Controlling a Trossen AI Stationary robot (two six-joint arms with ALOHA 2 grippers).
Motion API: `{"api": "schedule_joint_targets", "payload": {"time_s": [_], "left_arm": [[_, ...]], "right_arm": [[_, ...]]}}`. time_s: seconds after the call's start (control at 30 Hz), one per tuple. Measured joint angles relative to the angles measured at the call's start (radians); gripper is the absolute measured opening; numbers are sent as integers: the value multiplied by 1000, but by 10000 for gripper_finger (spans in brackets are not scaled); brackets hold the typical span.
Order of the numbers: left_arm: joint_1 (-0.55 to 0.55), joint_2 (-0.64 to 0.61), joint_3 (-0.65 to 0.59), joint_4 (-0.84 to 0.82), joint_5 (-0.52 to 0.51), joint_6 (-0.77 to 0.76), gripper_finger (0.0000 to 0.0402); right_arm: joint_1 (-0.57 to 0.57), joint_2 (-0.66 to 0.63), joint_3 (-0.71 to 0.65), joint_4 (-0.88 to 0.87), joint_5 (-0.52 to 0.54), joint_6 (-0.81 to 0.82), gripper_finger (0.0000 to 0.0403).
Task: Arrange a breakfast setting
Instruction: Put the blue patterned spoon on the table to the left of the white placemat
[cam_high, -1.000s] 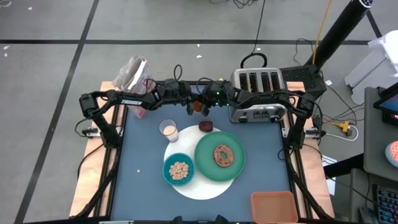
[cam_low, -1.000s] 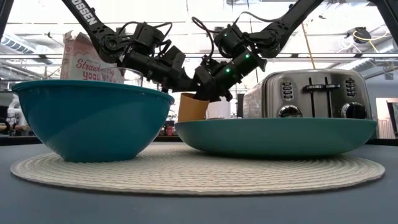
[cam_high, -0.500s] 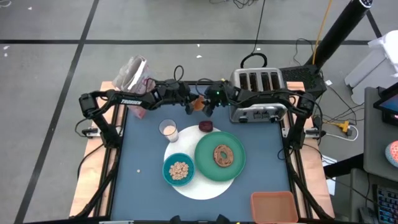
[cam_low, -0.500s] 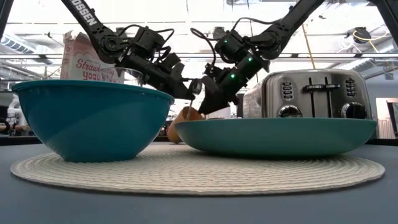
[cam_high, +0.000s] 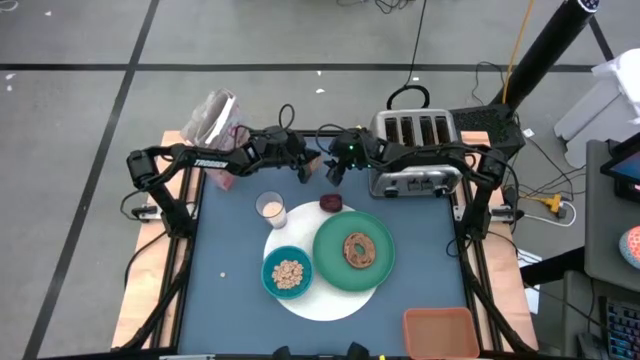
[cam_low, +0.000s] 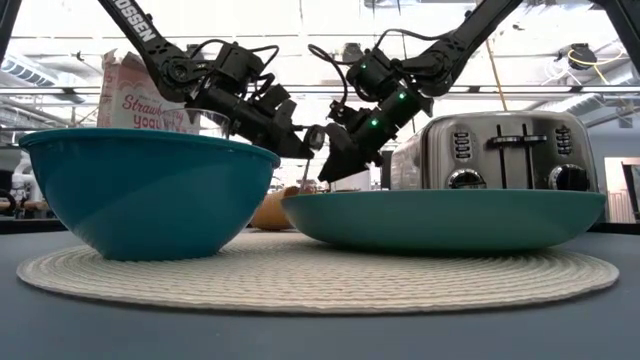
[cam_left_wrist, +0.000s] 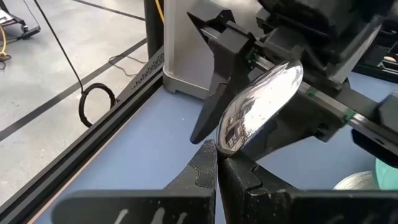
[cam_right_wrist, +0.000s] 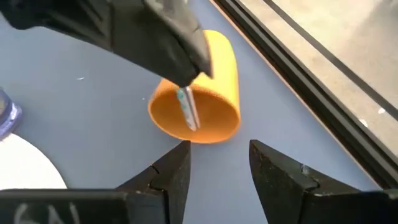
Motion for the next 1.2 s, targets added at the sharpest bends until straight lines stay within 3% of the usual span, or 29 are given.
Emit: {"api": "schedule_joint_targets", "payload": {"time_s": [0.3, 0.47, 0.63, 0.9, 1.2], "left_arm": [[0, -5, 0, 7, 4, -6, 3], [-2, -78, 1, 1, 6, -14, 3], [-3, -193, 2, -29, 17, -56, 3], [-44, -442, 2, -214, 17, -120, 3], [-143, -706, 2, -405, 17, -289, 3]], "right_arm": [[-12, 0, 1, 0, -3, -4, 157], [-13, 0, 1, 1, -3, -31, 157], [-14, 0, 1, 5, -3, -46, 157], [-14, 0, 2, 7, -5, -71, 157], [-12, 0, 2, 32, -7, -216, 157]]}}
